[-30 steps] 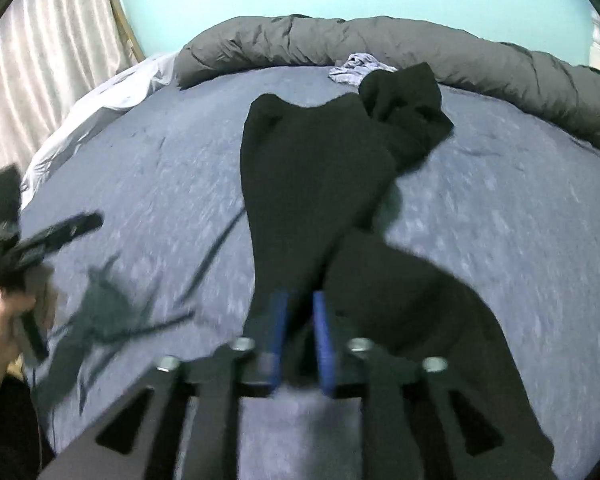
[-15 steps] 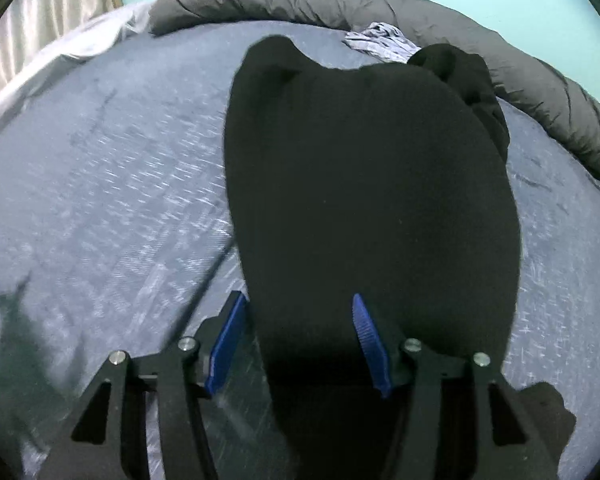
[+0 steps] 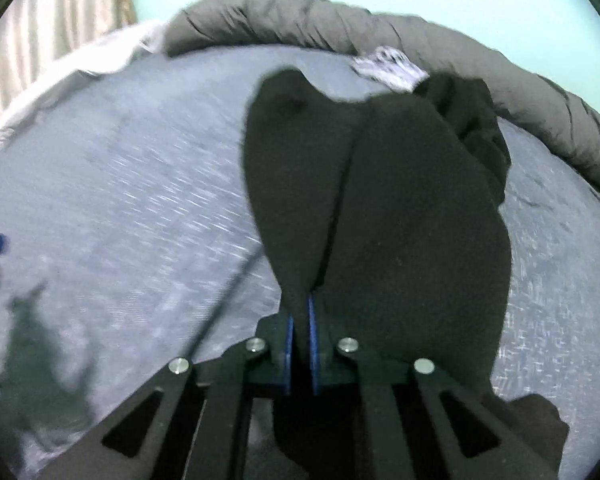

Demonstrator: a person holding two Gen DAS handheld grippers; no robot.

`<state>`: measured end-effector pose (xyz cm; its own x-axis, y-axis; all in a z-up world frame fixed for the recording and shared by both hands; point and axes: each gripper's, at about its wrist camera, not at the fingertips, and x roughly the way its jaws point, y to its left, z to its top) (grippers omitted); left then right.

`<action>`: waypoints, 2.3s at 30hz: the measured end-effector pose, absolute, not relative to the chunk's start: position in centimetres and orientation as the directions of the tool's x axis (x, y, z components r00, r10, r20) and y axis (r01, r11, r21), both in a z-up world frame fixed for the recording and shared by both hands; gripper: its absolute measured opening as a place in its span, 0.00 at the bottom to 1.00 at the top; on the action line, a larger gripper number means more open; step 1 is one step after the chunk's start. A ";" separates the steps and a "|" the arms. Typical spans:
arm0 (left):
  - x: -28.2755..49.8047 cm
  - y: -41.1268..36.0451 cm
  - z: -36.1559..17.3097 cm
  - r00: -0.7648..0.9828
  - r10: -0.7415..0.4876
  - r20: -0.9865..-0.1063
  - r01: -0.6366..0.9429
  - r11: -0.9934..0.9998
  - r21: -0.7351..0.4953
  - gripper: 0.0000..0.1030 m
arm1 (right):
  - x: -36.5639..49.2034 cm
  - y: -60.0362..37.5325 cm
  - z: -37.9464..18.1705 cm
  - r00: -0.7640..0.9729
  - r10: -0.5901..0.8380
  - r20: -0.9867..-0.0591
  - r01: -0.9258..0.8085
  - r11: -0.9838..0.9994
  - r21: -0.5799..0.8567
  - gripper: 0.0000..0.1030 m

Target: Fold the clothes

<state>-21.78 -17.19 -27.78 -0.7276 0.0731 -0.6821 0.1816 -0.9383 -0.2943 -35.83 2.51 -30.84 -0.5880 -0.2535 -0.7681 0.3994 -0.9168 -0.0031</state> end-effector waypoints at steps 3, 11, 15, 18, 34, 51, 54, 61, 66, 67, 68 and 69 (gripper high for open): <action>-21.4 -17.8 -27.9 -0.723 0.066 -0.688 0.191 -0.937 -0.291 1.00 | -33.5 2.7 -28.5 -0.594 -0.331 -0.733 0.434 -0.899 0.054 0.05; -19.2 -19.3 -26.5 -0.753 0.070 -0.655 0.199 -0.924 -0.328 1.00 | -24.5 1.8 -25.0 -0.515 -0.477 -0.712 0.567 -0.813 0.135 0.05; -17.9 -19.8 -26.1 -0.756 0.091 -0.649 0.199 -0.912 -0.359 1.00 | -20.0 0.6 -26.4 -0.416 -0.525 -0.743 0.626 -0.757 0.185 0.05; -17.1 -20.1 -25.9 -0.756 0.091 -0.648 0.201 -0.910 -0.362 1.00 | -18.4 1.1 -28.4 -0.370 -0.561 -0.741 0.602 -0.752 0.269 0.05; -19.9 -19.0 -27.1 -0.723 0.142 -0.676 0.171 -0.912 -0.374 1.00 | -19.0 9.5 -28.9 -0.596 -0.516 -0.615 0.322 -0.856 0.405 0.44; -25.3 -17.3 -29.3 -0.682 0.187 -0.707 0.170 -0.900 -0.402 1.00 | -20.5 15.6 -31.0 -0.688 -0.480 -0.544 0.173 -0.836 0.520 0.46; -26.1 -16.2 -29.8 -0.666 0.194 -0.720 0.149 -0.911 -0.384 1.00 | -20.8 16.0 -31.4 -0.682 -0.487 -0.546 0.165 -0.829 0.534 0.46; -26.5 -16.0 -30.7 -0.642 0.214 -0.736 0.144 -0.910 -0.390 0.81 | -21.3 16.4 -31.1 -0.690 -0.494 -0.529 0.174 -0.823 0.541 0.48; -26.2 -15.3 -30.5 -0.636 0.230 -0.736 0.105 -0.920 -0.378 0.49 | -21.7 16.6 -31.4 -0.687 -0.497 -0.531 0.172 -0.820 0.546 0.48; -26.1 -15.3 -30.4 -0.637 0.231 -0.735 0.097 -0.922 -0.374 0.46 | -21.7 16.6 -31.4 -0.688 -0.496 -0.530 0.169 -0.820 0.547 0.48; -26.0 -15.3 -30.2 -0.639 0.232 -0.734 0.091 -0.924 -0.371 0.40 | -21.8 16.7 -31.5 -0.688 -0.495 -0.530 0.166 -0.819 0.549 0.48; -25.8 -15.5 -30.1 -0.643 0.232 -0.730 0.090 -0.924 -0.372 0.33 | -21.9 16.8 -31.5 -0.689 -0.496 -0.529 0.164 -0.817 0.552 0.48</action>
<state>-25.79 -15.48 -30.06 -0.6425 0.2316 -0.7304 0.0895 -0.9240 -0.3717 -21.87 16.77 -31.47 -0.6887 -0.4958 -0.5290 0.1641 -0.8173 0.5524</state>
